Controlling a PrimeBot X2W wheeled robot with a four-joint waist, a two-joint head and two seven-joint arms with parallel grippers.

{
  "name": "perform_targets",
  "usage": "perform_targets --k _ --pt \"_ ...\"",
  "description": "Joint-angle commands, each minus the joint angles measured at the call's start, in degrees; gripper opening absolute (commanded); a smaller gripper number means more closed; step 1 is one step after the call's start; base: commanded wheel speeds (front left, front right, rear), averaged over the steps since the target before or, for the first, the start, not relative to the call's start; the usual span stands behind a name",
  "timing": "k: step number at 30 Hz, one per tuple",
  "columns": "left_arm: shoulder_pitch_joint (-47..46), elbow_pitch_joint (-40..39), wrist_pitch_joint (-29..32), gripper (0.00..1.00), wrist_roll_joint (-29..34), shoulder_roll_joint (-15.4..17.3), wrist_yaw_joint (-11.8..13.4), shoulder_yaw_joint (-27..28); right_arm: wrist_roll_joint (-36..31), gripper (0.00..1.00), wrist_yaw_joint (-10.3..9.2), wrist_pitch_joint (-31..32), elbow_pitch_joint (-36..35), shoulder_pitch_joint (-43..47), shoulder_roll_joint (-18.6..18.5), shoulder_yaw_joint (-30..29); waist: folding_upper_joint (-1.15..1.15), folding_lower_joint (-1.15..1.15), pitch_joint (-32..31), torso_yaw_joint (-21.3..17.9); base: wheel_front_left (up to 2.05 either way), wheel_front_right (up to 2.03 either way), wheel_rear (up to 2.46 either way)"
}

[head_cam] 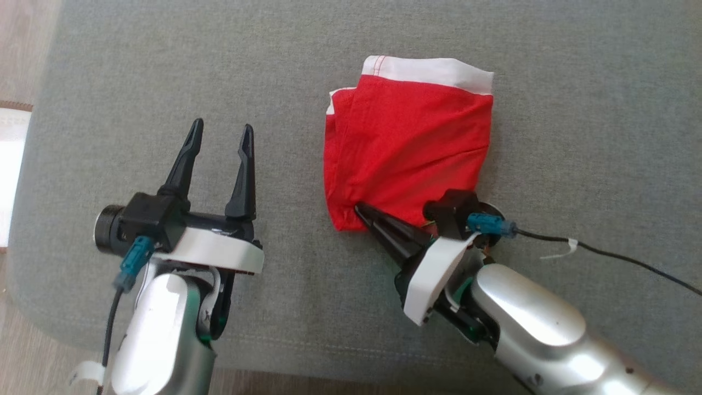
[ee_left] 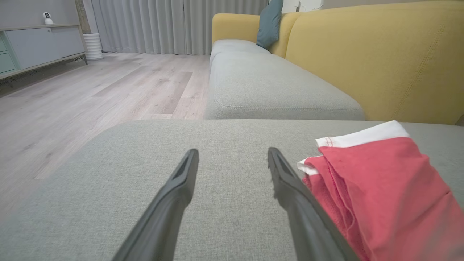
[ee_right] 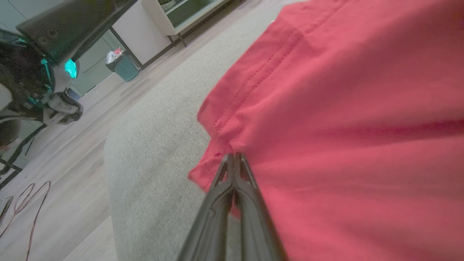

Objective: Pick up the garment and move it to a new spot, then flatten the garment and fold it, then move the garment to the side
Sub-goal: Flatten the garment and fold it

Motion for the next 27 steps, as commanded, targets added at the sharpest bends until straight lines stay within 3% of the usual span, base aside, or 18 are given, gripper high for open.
perform_targets --k 1,10,11,12,13,22,27 --pt "-0.74 -1.84 -0.29 1.0 0.23 0.59 0.09 2.1 0.35 0.0 0.2 -0.05 -2.27 2.28 0.66 0.4 0.0 0.0 -0.36 -0.28 0.0 0.0 0.0" --pt "1.61 -1.33 -0.29 1.0 0.64 1.05 0.43 3.43 -2.39 0.0 0.2 -1.77 -11.66 7.12 -2.2 -5.45 0.0 0.0 -3.76 -2.71 0.0 0.0 0.0" --pt "2.31 -1.26 -0.29 1.0 0.8 1.38 0.51 3.73 -3.03 0.12 0.2 -2.1 -14.5 9.67 -2.76 -9.88 0.0 0.0 -4.87 -3.4 0.0 0.0 0.0" --pt "2.64 -1.26 -0.29 1.0 0.87 1.52 0.56 3.83 -3.77 0.91 0.2 -2.12 -15.61 11.14 -2.96 -12.78 0.0 0.0 -5.4 -3.72 0.0 0.0 0.0" --pt "2.97 -1.3 -0.29 1.0 0.96 1.66 0.64 3.93 -4.61 1.0 0.2 -2.23 -16.79 12.66 -2.9 -15.86 0.0 0.0 -5.93 -4.06 0.0 0.0 0.0" --pt "5.74 -1.61 -0.29 1.0 1.09 2.94 1.12 4.55 -15.67 1.0 0.2 -1.94 -24.91 23.72 2.17 -42.49 0.0 0.0 -9.88 -6.79 0.0 0.0 0.0" --pt "7.89 -2.13 0.17 1.0 0.89 3.96 1.36 4.85 -20.81 1.0 0.2 0.36 -29.53 28.22 5.03 -50.27 0.0 0.0 -12.61 -8.54 0.0 0.0 0.0"
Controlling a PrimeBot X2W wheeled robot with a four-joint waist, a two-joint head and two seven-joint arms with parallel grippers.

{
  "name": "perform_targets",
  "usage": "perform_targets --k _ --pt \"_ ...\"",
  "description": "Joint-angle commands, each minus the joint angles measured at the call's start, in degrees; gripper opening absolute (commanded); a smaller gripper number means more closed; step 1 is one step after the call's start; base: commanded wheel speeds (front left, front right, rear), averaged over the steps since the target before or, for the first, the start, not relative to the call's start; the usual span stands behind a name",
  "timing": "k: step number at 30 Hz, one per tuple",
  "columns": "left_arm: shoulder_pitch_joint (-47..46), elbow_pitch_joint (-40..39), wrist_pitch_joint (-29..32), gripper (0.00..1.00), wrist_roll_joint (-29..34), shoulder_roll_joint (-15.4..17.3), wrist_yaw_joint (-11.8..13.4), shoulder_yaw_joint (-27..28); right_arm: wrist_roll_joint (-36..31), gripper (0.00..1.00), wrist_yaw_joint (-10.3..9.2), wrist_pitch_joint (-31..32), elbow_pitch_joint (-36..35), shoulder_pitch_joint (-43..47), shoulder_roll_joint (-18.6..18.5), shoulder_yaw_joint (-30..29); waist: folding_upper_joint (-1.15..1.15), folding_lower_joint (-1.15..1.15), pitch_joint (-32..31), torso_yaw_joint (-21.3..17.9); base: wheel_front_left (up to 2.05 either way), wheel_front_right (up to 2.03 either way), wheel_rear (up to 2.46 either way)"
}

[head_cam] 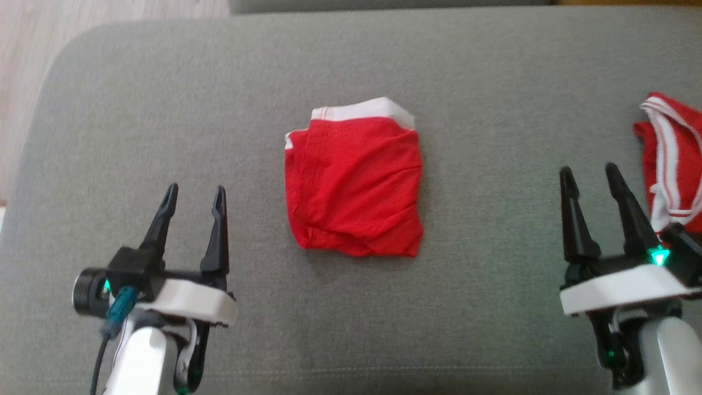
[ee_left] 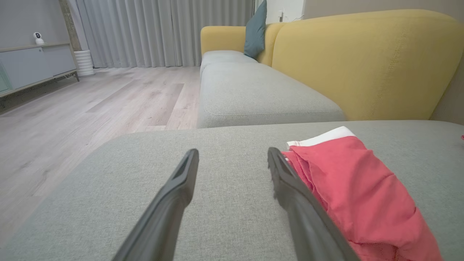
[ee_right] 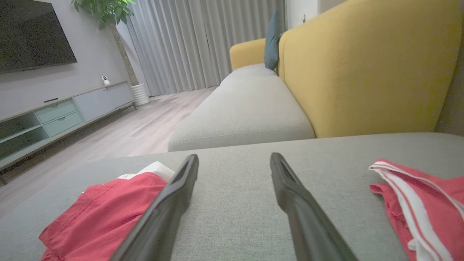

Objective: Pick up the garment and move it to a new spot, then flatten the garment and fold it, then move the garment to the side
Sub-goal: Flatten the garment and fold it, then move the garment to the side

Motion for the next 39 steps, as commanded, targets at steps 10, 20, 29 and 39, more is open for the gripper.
perform_targets --k 10,20,29,39 --pt "3.9 -3.91 2.14 1.0 0.1 2.79 0.97 2.56 -3.69 1.0 0.2 4.78 -7.37 6.82 2.33 -2.21 0.0 0.0 -6.55 -3.13 0.0 0.0 0.0" --pt "5.54 -4.87 3.77 1.0 -0.99 2.75 1.95 2.75 -4.24 1.0 0.2 7.16 -9.3 9.09 3.02 -2.42 0.0 0.0 -8.17 -2.76 0.0 0.0 0.0" --pt "5.88 -5.16 4.17 1.0 -1.49 2.91 2.55 2.66 -4.19 1.0 0.2 7.58 -9.43 9.09 3.21 -2.31 0.0 0.0 -8.19 -2.28 0.0 0.0 0.0" --pt "5.85 -5.48 4.12 1.0 -1.61 3.15 3.08 2.34 -4.36 1.0 0.2 7.6 -9.41 8.96 3.29 -2.37 0.0 0.0 -7.9 -2.43 0.0 0.0 0.0"
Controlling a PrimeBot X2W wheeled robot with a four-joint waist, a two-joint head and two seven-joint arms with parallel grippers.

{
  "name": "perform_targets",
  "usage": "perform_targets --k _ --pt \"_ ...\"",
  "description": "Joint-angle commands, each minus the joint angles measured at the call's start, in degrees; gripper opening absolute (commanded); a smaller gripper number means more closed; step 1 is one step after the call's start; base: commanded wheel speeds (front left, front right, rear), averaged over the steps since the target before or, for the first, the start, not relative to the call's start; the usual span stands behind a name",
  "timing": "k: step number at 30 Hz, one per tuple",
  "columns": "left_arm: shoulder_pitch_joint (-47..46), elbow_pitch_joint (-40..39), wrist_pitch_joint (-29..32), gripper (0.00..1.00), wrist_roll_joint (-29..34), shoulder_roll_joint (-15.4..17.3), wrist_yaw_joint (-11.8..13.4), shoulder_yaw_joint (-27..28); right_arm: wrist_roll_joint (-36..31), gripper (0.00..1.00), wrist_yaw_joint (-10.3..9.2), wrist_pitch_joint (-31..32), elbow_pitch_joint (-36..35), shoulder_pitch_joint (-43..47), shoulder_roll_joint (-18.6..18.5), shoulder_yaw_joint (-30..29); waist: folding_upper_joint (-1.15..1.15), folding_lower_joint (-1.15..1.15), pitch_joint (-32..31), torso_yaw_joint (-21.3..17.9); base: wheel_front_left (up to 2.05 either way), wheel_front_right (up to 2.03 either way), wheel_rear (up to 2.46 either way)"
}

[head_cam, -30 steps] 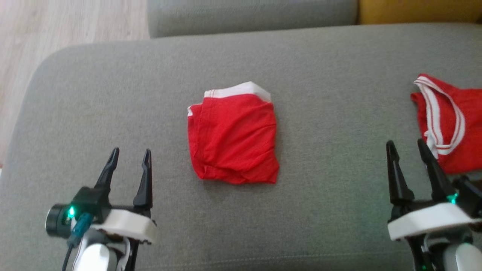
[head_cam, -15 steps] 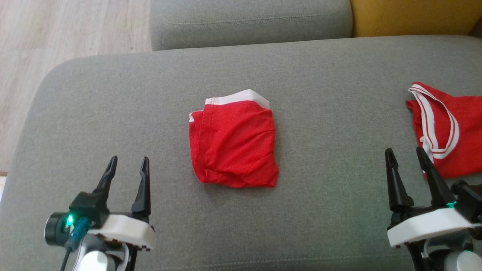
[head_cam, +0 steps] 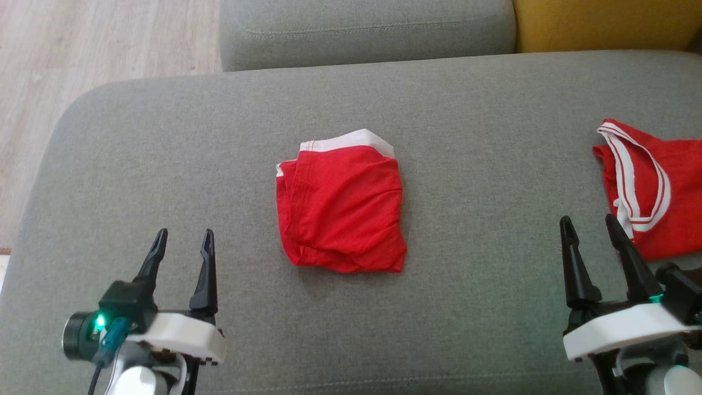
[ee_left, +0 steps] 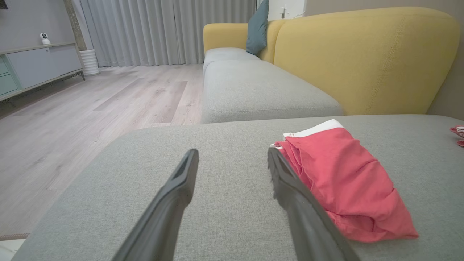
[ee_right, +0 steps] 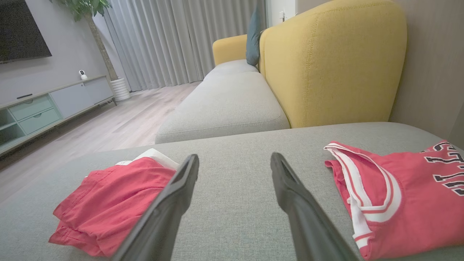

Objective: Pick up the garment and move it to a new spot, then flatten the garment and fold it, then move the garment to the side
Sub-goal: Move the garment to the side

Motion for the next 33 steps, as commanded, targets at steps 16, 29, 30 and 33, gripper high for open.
perform_targets --k 16,29,30,33 --pt "-8.24 -3.17 -1.8 1.0 0.14 0.48 0.02 -0.54 -2.78 1.0 0.2 0.93 0.79 -7.11 -2.07 3.08 0.0 0.0 6.78 4.28 0.0 0.0 0.0" --pt "-15.64 -0.32 -4.29 1.0 0.01 -1.65 -0.7 -2.69 -0.32 1.0 0.2 0.74 22.71 -23.29 -1.99 16.57 0.0 0.0 13.97 11.06 0.0 0.0 0.0" --pt "-15.78 -0.1 -4.36 1.0 -0.1 -1.77 -0.7 -2.71 -0.19 1.0 0.2 0.75 24.85 -24.22 -1.91 16.87 0.0 0.0 14.12 11.26 0.0 0.0 0.0" --pt "-16.12 0.57 -4.48 1.0 -0.2 -2.02 -0.85 -2.91 0.53 1.0 0.2 0.54 30.64 -26.59 -1.59 17.4 0.0 0.0 14.34 11.79 0.0 0.0 0.0"
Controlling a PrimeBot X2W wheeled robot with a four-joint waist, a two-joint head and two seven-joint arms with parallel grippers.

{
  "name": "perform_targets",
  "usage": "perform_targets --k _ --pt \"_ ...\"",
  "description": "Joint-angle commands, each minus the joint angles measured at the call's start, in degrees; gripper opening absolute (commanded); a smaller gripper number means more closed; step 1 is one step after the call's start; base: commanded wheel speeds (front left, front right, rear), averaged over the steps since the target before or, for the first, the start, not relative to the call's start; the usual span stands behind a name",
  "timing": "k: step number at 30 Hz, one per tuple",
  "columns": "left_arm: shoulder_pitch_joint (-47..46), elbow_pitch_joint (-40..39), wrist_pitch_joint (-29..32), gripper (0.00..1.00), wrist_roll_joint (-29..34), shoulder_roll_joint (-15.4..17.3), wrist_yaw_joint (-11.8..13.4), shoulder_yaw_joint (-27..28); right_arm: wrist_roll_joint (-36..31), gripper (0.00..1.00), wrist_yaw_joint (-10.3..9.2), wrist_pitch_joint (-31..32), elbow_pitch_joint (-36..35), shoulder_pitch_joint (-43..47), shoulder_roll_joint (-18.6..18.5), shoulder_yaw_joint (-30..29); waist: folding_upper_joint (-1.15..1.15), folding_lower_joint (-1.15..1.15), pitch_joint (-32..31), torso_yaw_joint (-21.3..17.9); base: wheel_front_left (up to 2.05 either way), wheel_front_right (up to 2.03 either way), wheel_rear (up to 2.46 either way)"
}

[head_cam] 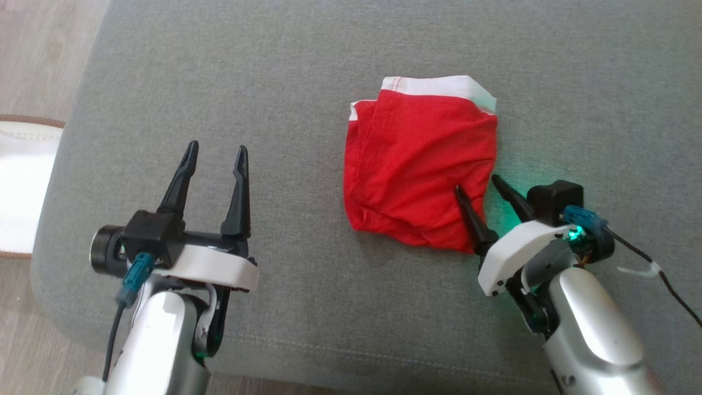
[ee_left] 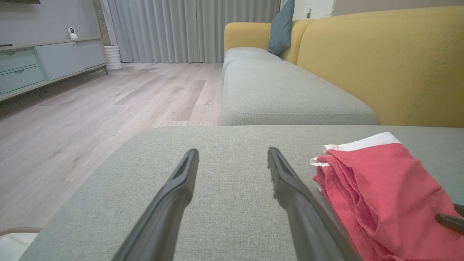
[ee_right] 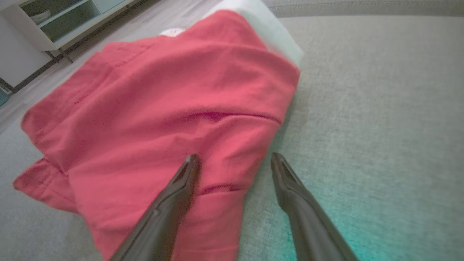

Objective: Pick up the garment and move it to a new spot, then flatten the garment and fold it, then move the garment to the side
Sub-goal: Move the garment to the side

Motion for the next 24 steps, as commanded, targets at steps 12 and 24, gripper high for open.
perform_targets --k 12,24 --pt "-2.37 -2.26 -0.7 1.0 0.46 0.14 -0.3 2.28 6.12 0.0 0.2 1.7 6.76 -4.73 1.49 4.67 0.0 -0.01 0.14 -0.34 0.0 0.0 0.0" --pt "-0.06 -3.83 -0.71 1.0 1.35 2.21 -0.33 3.28 1.3 0.0 0.2 2.35 -2.4 0.57 -4.32 4.78 0.0 -0.01 -0.4 -10.68 0.0 0.0 0.0"
